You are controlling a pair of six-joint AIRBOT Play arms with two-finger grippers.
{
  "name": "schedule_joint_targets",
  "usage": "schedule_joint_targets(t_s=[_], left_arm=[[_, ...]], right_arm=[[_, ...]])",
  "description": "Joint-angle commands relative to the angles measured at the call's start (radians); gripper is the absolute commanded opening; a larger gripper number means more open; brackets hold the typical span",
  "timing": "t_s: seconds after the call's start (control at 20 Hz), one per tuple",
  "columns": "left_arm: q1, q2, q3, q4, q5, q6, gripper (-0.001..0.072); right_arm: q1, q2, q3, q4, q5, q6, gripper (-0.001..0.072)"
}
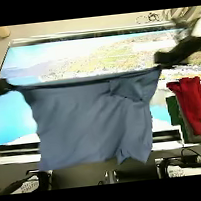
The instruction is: Fold the shirts.
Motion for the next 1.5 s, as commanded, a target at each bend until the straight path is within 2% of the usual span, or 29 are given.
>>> schedule_joint_targets(t_s=[0.0,0.15,0.25,0.3,0.4,0.5,0.55,0.65,0.8,0.85,0.9,0.95,1.0,1.05,1.1,1.2,1.3,1.45], left_arm=[[-0.07,-0.271,-0.028,-0.009,0.155,-0.036,0.0028],[-0.094,-0.428,0.087,-0.021,0.227,-0.057,0.0029],[-0.105,-0.49,0.167,-0.023,0.241,-0.04,0.0031],[-0.105,-0.495,0.2,-0.024,0.24,-0.013,0.003],[-0.095,-0.473,0.268,-0.019,0.161,0.013,0.003],[-0.085,-0.454,0.285,0.037,-0.055,-0.004,0.0029],[-0.087,-0.458,0.261,0.084,-0.169,-0.058,0.0029],[-0.098,-0.459,0.121,0.111,-0.237,-0.076,0.0029],[-0.104,-0.46,-0.018,0.106,-0.192,-0.076,0.0033],[-0.103,-0.458,-0.014,0.09,-0.191,-0.077,0.0188],[-0.102,-0.451,0.004,0.089,-0.221,-0.08,0.0508],[-0.097,-0.437,0.031,0.103,-0.268,-0.077,0.0585],[-0.086,-0.413,0.05,0.119,-0.304,-0.076,0.0563],[-0.067,-0.371,0.045,0.125,-0.324,-0.077,0.0505],[-0.048,-0.321,0.015,0.126,-0.324,-0.08,0.0503],[-0.014,-0.2,-0.146,0.126,-0.28,-0.08,0.0503],[0.005,-0.084,-0.382,0.126,-0.214,-0.079,0.0503],[0.007,0.036,-0.63,0.122,-0.128,-0.068,0.0503]], right_arm=[[0.042,-0.24,-0.034,0.053,-0.217,0.071,0.002],[0.037,-0.3,-0.034,0.086,-0.424,0.136,0.0021],[0.037,-0.303,-0.031,0.087,-0.472,0.124,0.0021],[0.037,-0.299,-0.014,0.085,-0.437,0.095,0.002],[0.037,-0.27,0.035,0.057,-0.236,0.05,0.0021],[0.037,-0.228,0.027,-0.002,0.047,0.039,0.0021],[0.04,-0.222,-0.007,-0.016,0.136,0.059,0.0021],[0.042,-0.222,-0.135,-0.003,0.143,0.059,0.002],[0.042,-0.222,-0.278,0.038,0.052,0.063,0.0021],[0.04,-0.218,-0.274,0.039,0.033,0.084,0.0073],[0.035,-0.204,-0.262,0.047,0.043,0.086,0.0315],[0.024,-0.171,-0.254,0.047,0.077,0.048,0.0562],[0.006,-0.131,-0.256,0.037,0.123,0.016,0.0568],[-0.025,-0.086,-0.266,0.031,0.17,0.003,0.0568],[-0.061,-0.034,-0.304,0.037,0.177,0.0,0.0567],[-0.106,0.107,-0.473,0.039,0.121,-0.001,0.0553],[-0.108,0.256,-0.695,0.09,-0.002,-0.025,0.0552],[-0.107,0.363,-0.867,0.136,-0.092,-0.027,0.0549]])
